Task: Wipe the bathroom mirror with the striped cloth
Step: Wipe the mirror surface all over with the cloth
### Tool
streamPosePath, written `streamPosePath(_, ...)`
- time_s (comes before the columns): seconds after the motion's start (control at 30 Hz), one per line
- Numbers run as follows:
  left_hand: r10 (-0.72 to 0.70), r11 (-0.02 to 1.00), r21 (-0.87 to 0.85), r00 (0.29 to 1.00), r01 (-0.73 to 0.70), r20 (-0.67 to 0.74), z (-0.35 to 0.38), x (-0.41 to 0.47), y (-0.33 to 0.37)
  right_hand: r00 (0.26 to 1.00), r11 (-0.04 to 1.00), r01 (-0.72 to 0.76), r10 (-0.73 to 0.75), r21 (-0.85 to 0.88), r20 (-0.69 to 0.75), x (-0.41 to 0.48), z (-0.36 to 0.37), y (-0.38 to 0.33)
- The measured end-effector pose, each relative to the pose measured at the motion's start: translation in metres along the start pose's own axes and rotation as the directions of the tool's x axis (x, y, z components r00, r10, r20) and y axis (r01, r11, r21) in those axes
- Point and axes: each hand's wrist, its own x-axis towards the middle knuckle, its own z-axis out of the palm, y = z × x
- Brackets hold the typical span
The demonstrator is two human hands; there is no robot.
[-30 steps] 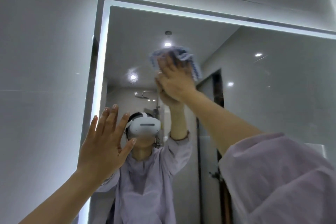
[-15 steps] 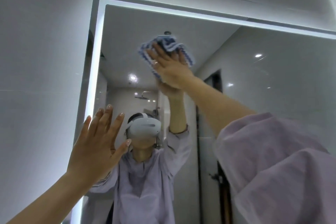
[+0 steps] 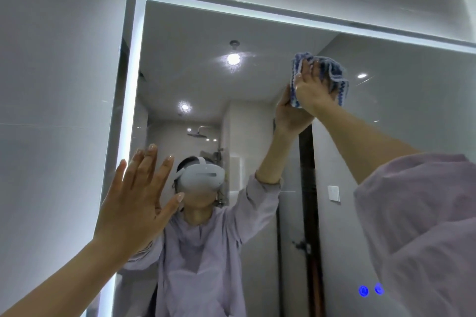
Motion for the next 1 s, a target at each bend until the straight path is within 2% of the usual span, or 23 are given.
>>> streamPosePath(0.1, 0.011, 1.0, 0.006, 1.0, -0.011, -0.002, 0.001, 0.0, -0.001, 0.998, 0.998, 0.057, -0.057, -0.029, -0.019, -0.01, 0.011, -0.013)
streamPosePath(0.23, 0.02, 1.0, 0.008, 1.0, -0.02, 0.0, 0.001, 0.001, -0.002, 0.973, 0.97, 0.229, -0.231, -0.081, -0.015, -0.019, 0.023, -0.048)
streamPosePath(0.4, 0.03, 0.996, 0.077, 0.999, -0.034, 0.044, 0.003, 0.0, -0.004, 0.839, 0.833, 0.542, -0.533, -0.106, 0.105, -0.04, 0.049, -0.119)
streamPosePath(0.57, 0.014, 0.994, 0.109, 0.998, -0.021, 0.06, 0.005, 0.001, -0.006, 0.824, 0.808, 0.566, -0.553, -0.16, 0.123, -0.03, 0.046, -0.118)
streamPosePath(0.67, 0.009, 0.997, 0.076, 0.999, -0.012, 0.037, 0.005, 0.001, -0.005, 0.873, 0.853, 0.488, -0.481, -0.183, 0.084, -0.009, 0.026, -0.101)
streamPosePath(0.73, 0.001, 0.999, 0.045, 1.0, -0.002, 0.021, 0.005, 0.001, -0.004, 0.923, 0.901, 0.381, -0.384, -0.206, 0.027, 0.007, 0.009, -0.079)
streamPosePath(0.8, -0.003, 1.0, 0.031, 1.0, 0.002, 0.006, 0.005, 0.0, -0.004, 0.965, 0.946, 0.262, -0.259, -0.189, 0.039, 0.023, -0.008, -0.047)
streamPosePath(0.9, -0.005, 0.999, 0.036, 1.0, 0.005, -0.003, 0.006, 0.0, -0.004, 0.994, 0.994, 0.08, -0.074, -0.07, 0.085, 0.032, -0.024, -0.009)
streamPosePath(1.0, -0.007, 0.999, 0.034, 1.0, 0.007, -0.003, 0.006, 0.0, -0.003, 0.996, 1.0, -0.006, 0.004, 0.017, 0.086, 0.029, -0.021, -0.011)
